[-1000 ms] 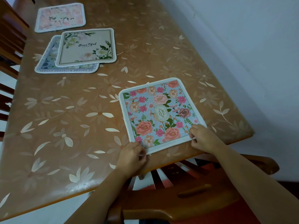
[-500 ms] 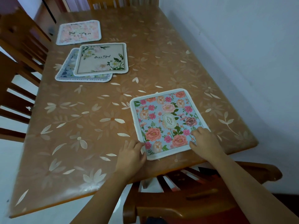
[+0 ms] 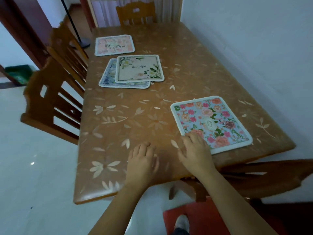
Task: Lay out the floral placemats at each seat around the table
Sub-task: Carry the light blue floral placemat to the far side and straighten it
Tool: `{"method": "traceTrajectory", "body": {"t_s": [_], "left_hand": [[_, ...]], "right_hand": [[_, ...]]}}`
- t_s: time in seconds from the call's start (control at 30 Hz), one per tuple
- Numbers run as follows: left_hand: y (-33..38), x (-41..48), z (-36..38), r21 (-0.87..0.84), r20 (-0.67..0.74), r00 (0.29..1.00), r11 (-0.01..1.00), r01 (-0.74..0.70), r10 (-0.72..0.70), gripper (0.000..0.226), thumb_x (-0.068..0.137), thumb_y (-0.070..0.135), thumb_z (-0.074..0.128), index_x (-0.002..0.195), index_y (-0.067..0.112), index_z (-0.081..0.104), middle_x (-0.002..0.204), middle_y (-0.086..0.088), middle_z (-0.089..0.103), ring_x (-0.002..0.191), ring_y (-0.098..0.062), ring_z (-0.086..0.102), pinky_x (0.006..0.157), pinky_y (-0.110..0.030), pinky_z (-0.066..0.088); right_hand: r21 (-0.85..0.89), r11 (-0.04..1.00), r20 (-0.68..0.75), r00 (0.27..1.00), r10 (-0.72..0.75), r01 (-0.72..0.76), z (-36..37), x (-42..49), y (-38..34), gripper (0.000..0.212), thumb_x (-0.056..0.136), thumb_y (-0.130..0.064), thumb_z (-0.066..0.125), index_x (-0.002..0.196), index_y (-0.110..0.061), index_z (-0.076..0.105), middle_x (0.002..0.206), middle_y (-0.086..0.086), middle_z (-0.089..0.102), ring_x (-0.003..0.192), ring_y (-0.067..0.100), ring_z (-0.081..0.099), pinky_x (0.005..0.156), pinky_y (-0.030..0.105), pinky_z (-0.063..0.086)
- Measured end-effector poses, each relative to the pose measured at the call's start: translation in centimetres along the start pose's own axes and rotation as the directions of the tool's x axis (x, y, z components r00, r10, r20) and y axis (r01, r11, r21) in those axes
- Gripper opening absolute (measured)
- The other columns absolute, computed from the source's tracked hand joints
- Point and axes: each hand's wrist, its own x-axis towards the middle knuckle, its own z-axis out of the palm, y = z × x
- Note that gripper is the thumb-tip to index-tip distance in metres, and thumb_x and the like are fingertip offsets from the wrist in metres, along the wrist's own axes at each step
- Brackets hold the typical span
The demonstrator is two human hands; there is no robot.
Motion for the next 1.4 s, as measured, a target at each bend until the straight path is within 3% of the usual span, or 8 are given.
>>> {"method": "traceTrajectory", "body": {"t_s": [0.2, 0.33, 0.6, 0.73, 0.93, 1.07, 1.4], "left_hand": [[-7.5, -5.1, -6.1, 0.045, -0.017, 1.0, 0.999, -0.002, 0.003, 0.044, 0.054, 0.011, 0.081, 0.095, 0.004, 0.065, 0.096, -0.019, 0.067, 0.09, -0.037, 0.063, 0.076, -0.048, 0.051], [-12.4, -8.2, -9.7, 0.053, -0.008, 1.0, 0.999, -0.001, 0.002, 0.039, 0.063, 0.014, 0.076, 0.099, 0.004, 0.063, 0.102, -0.019, 0.065, 0.097, -0.037, 0.06, 0.083, -0.05, 0.05], [-19.3, -9.2, -13.4, 0.013, -0.075, 0.996, 0.999, 0.048, -0.047, 0.042, 0.066, 0.013, 0.073, 0.106, 0.003, 0.061, 0.11, -0.02, 0.064, 0.107, -0.037, 0.056, 0.089, -0.055, 0.045], [-23.0, -6.6, -14.7, -0.01, -0.081, 0.995, 0.998, 0.058, -0.059, 0.042, 0.076, 0.017, 0.065, 0.116, 0.007, 0.056, 0.121, -0.015, 0.058, 0.118, -0.034, 0.047, 0.096, -0.055, 0.039], [-29.5, 0.2, -17.6, -0.012, -0.16, 0.987, 1.0, 0.005, -0.007, 0.038, 0.078, 0.017, 0.065, 0.115, 0.009, 0.057, 0.12, -0.013, 0.059, 0.119, -0.033, 0.047, 0.099, -0.055, 0.034], [-34.3, 5.5, -19.4, -0.018, -0.128, 0.991, 0.999, -0.046, 0.043, 0.038, 0.083, 0.022, 0.059, 0.118, 0.011, 0.054, 0.126, -0.011, 0.055, 0.123, -0.032, 0.042, 0.103, -0.054, 0.031], [-43.8, 14.5, -19.6, -0.141, -0.075, 0.997, 0.99, -0.018, 0.007, 0.037, 0.083, 0.02, 0.058, 0.12, 0.013, 0.054, 0.127, -0.01, 0.055, 0.123, -0.029, 0.042, 0.105, -0.049, 0.029]], "right_hand": [[0.016, 1.0, -0.026, 0.999, -0.022, 0.023, 1.9, -2.6, -11.4, 0.038, 0.083, -0.024, 0.056, 0.119, -0.013, 0.051, 0.123, 0.01, 0.053, 0.116, 0.029, 0.045, 0.097, 0.043, 0.036], [0.031, 0.999, -0.018, 0.999, -0.038, 0.039, 3.5, -3.8, -18.5, 0.041, 0.083, -0.025, 0.055, 0.123, -0.016, 0.048, 0.127, 0.006, 0.051, 0.119, 0.026, 0.042, 0.1, 0.041, 0.034], [0.045, 0.997, -0.035, 0.997, -0.067, 0.069, 5.1, -1.6, -26.7, 0.045, 0.084, -0.03, 0.054, 0.126, -0.016, 0.045, 0.132, 0.006, 0.049, 0.125, 0.024, 0.038, 0.103, 0.04, 0.03], [0.064, 0.997, -0.091, 0.995, -0.029, 0.035, 5.6, 2.2, -29.8, 0.043, 0.083, -0.024, 0.057, 0.123, -0.014, 0.048, 0.128, 0.009, 0.052, 0.122, 0.028, 0.041, 0.102, 0.045, 0.033], [0.082, 0.997, -0.093, 0.996, 0.014, -0.006, 8.4, 8.8, -34.6, 0.043, 0.085, -0.027, 0.055, 0.126, -0.017, 0.046, 0.129, 0.005, 0.051, 0.122, 0.025, 0.042, 0.103, 0.045, 0.034], [0.127, 0.99, -0.166, 0.982, 0.089, -0.069, 8.9, 14.0, -37.8, 0.042, 0.082, -0.022, 0.059, 0.122, -0.013, 0.05, 0.126, 0.009, 0.053, 0.117, 0.029, 0.045, 0.099, 0.044, 0.036], [0.061, 0.989, -0.225, 0.963, 0.148, -0.138, 10.4, 23.0, -43.1, 0.041, 0.079, -0.019, 0.062, 0.119, -0.012, 0.052, 0.12, 0.01, 0.057, 0.115, 0.03, 0.048, 0.095, 0.046, 0.041]]}}
